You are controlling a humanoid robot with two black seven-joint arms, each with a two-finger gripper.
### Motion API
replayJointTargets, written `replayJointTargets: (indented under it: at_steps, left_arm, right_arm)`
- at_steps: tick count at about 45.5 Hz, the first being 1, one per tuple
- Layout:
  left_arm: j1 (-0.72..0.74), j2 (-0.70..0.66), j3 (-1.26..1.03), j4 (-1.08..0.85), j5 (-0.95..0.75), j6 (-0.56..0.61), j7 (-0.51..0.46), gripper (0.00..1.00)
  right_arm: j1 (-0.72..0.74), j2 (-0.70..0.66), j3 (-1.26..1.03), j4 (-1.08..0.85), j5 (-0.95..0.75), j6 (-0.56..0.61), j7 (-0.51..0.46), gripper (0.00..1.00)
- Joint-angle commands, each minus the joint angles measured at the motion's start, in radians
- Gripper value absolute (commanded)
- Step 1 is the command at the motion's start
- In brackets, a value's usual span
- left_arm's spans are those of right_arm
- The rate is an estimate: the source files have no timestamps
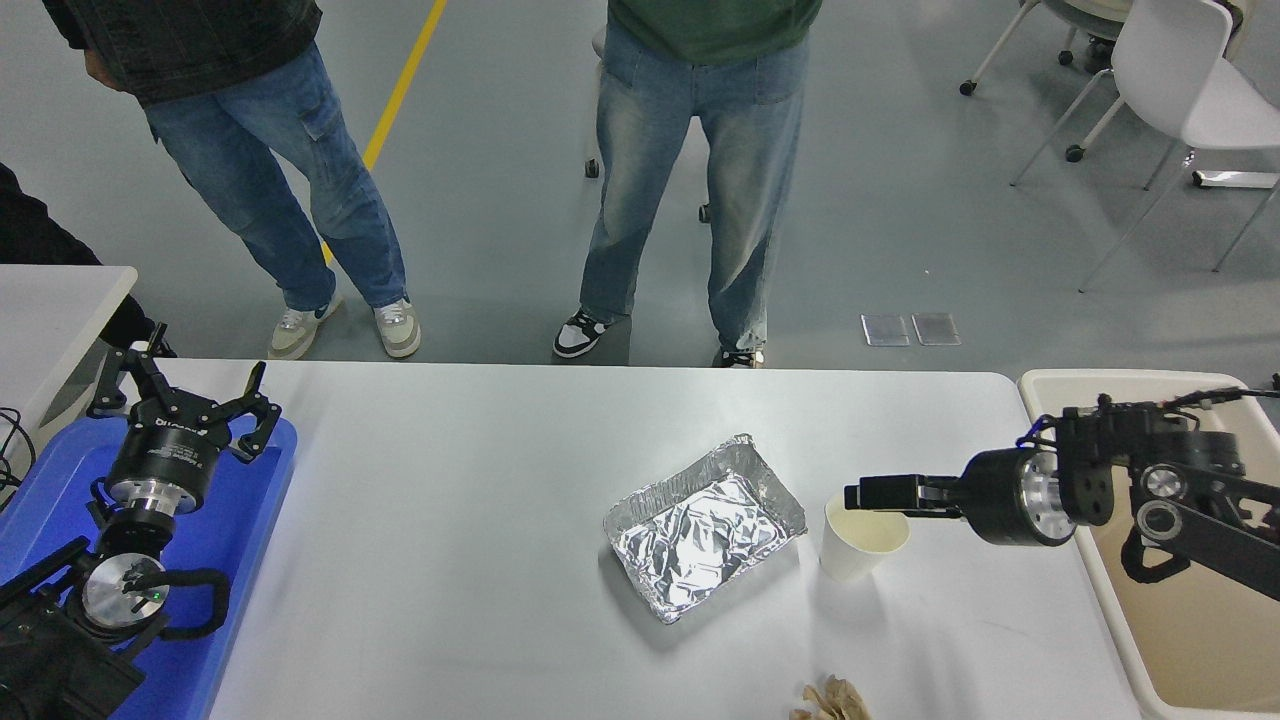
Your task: Clean the table surface
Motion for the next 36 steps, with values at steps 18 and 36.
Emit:
replayJointTargets:
  at_steps: [18, 36]
  left_arm:
    - [0.000, 0.000, 0.000, 0.000, 0.000, 0.000, -0.001, 1.00]
    - [0.000, 0.000, 0.000, 0.000, 0.000, 0.000, 0.001, 1.00]
  right_arm:
    - [0.004, 0.050, -0.047, -0.118, -0.148, 0.001, 0.000, 1.00]
    - [-0.005, 0.065, -0.068, -0.119, -0.153, -0.005, 0.001, 0.86]
